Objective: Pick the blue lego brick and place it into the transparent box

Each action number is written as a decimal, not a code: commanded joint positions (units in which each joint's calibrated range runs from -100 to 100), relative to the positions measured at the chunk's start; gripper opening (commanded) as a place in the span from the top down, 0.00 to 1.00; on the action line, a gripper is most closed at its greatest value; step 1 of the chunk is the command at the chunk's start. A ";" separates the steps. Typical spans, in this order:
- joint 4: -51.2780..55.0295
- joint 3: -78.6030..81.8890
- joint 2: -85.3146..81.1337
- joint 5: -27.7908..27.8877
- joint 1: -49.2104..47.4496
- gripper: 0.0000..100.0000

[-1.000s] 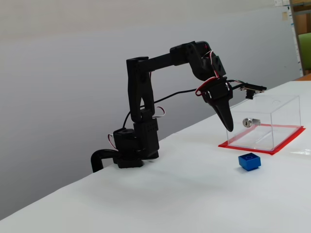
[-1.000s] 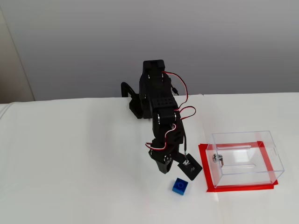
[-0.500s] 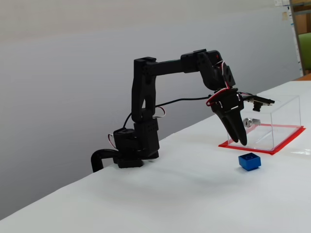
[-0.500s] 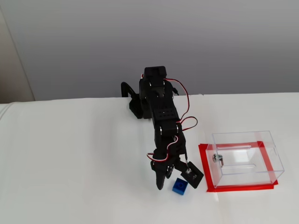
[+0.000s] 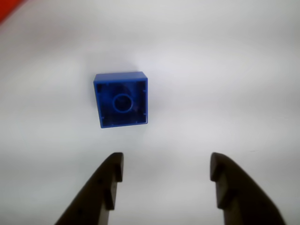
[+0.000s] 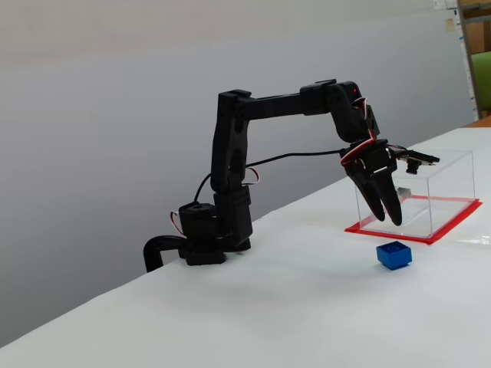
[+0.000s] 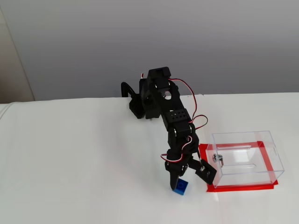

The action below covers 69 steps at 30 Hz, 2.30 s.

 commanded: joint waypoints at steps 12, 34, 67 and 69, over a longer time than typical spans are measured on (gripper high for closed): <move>-0.46 -2.37 1.92 -2.84 -2.30 0.68; -0.46 -4.00 8.46 -2.95 -4.59 0.68; -0.38 -9.69 17.03 -2.95 -5.33 0.68; -0.29 -10.60 17.28 -2.95 -5.48 0.71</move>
